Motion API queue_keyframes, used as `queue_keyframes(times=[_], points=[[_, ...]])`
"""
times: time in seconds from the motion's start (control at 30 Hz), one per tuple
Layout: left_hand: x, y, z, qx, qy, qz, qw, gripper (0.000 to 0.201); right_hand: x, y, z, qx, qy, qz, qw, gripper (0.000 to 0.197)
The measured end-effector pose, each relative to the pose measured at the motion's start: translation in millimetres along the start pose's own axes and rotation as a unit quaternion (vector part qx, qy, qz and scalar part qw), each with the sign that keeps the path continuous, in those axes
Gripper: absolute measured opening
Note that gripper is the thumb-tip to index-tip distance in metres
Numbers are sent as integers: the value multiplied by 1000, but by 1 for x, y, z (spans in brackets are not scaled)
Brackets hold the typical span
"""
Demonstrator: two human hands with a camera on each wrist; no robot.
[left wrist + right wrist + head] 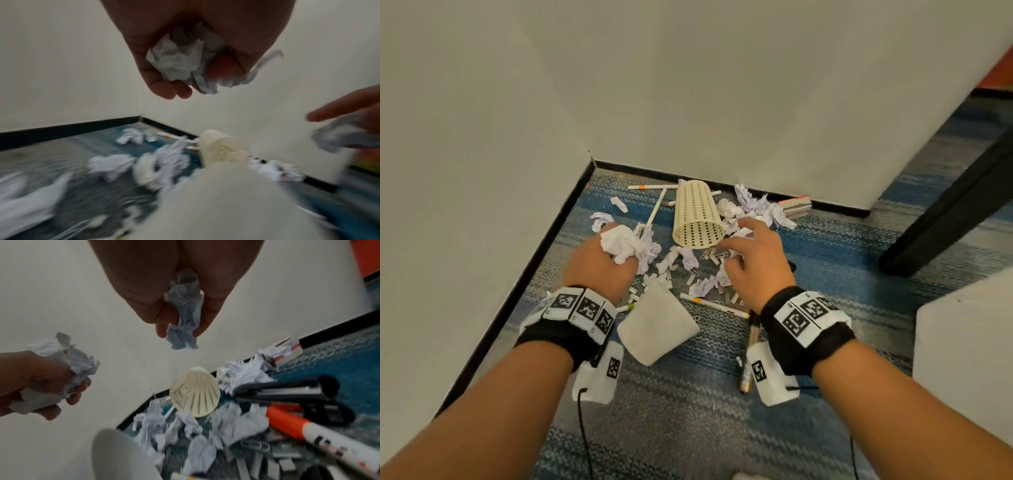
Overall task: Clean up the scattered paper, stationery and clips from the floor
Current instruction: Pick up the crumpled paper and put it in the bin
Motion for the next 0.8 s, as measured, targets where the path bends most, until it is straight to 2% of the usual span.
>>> queue_keyframes(times=[0.03, 0.1, 0.13, 0.17, 0.23, 0.3, 0.37, 0.47, 0.57, 0.63, 0.7, 0.8], points=[[2, 4, -13, 22, 17, 7, 1000, 5, -13, 4, 3, -1, 0, -11, 1000, 33], [9, 11, -40, 73, 22, 35, 996, 29, -44, 17, 11, -6, -18, -47, 999, 34], [11, 15, -59, 95, 23, 42, 994, 34, -60, 24, 14, -10, -24, -72, 997, 33], [12, 20, -79, 113, 31, 51, 992, 31, -78, 32, 18, -15, -26, -101, 994, 32], [13, 36, -127, 174, 24, 75, 982, 11, -118, 51, 24, -20, -24, -173, 985, 29], [13, 58, -178, 249, 47, 83, 964, 15, -164, 74, 30, -27, -15, -264, 964, 28], [12, 78, -224, 288, 121, 88, 946, 6, -211, 103, 36, -33, -4, -346, 938, 26], [23, 110, -289, 344, 206, 110, 910, 23, -268, 149, 33, 15, 9, -408, 913, 24], [32, 157, -342, 384, 277, 153, 868, 37, -306, 188, 16, 95, 4, -465, 880, 36], [42, 188, -370, 406, 269, 187, 853, 44, -319, 205, 2, 130, 0, -472, 872, 48], [59, 211, -390, 423, 225, 215, 851, 47, -325, 214, -12, 167, -16, -440, 882, 55], [86, 229, -401, 390, 188, 289, 854, 74, -328, 225, -26, 211, -40, -388, 896, 53]])
Point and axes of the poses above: each hand's wrist, its own y-axis away from the middle knuckle, its own x-axis out of the palm, z = x × y, the point moved 3 cm from there along -y, towards the middle knuckle, and after that the axes turned 3 degrees about -x, right-handed, at the moved point
